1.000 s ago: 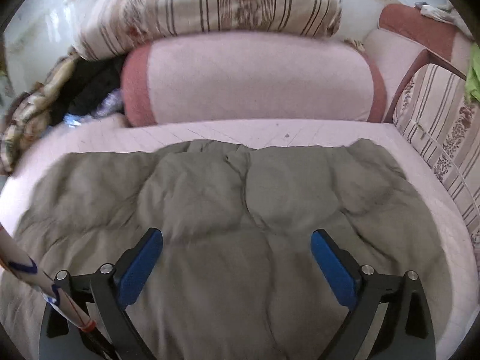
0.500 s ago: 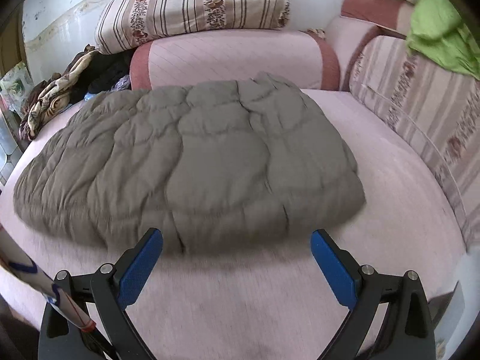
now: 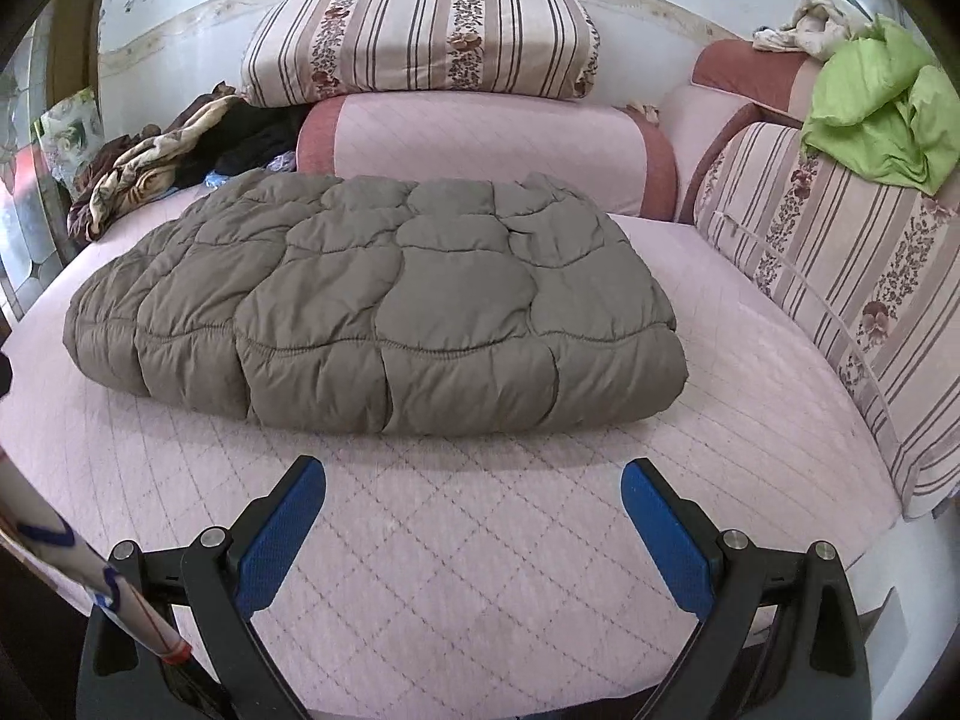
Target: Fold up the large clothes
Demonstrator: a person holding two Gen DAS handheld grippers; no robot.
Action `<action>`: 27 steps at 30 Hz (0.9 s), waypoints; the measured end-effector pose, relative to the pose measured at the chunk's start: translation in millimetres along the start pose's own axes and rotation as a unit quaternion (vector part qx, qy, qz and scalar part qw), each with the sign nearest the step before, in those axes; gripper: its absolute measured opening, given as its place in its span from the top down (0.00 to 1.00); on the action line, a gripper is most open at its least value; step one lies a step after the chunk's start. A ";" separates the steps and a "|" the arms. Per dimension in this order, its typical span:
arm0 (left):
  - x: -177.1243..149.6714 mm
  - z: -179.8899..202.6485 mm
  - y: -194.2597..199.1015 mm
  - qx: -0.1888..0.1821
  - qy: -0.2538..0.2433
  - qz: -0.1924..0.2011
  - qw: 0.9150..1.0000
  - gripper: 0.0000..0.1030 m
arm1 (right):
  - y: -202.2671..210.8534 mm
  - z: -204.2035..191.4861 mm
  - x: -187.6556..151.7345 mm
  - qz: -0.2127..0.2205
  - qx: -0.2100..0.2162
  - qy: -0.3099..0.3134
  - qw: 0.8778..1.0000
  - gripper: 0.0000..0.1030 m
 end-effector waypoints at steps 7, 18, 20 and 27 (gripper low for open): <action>-0.4 8.5 -1.1 -0.004 -0.004 -0.012 1.000 0.04 | 6.6 5.0 -4.8 -0.004 -0.002 -0.005 1.000 0.02; -4.1 14.8 -5.5 -0.005 -0.007 -0.022 1.000 0.04 | 14.2 8.3 -4.0 0.006 -0.006 -0.010 1.000 0.02; -4.8 13.9 -6.5 -0.007 -0.005 -0.025 1.000 0.04 | 13.2 6.2 -5.4 0.003 -0.005 -0.008 1.000 0.02; -7.5 10.4 -12.0 -0.004 -0.003 -0.033 0.999 0.04 | 10.2 2.1 -8.2 -0.002 -0.008 -0.003 1.000 0.02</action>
Point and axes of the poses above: each gripper's, at about its wrist camera, not at the fingertips, and y roughly against the way its jaws point, z to its right, x to its top, the point moved 1 cm from there along -y, roughly the way its jaws point, and after that the axes turned 12 degrees about -y, right-handed, at the moved point
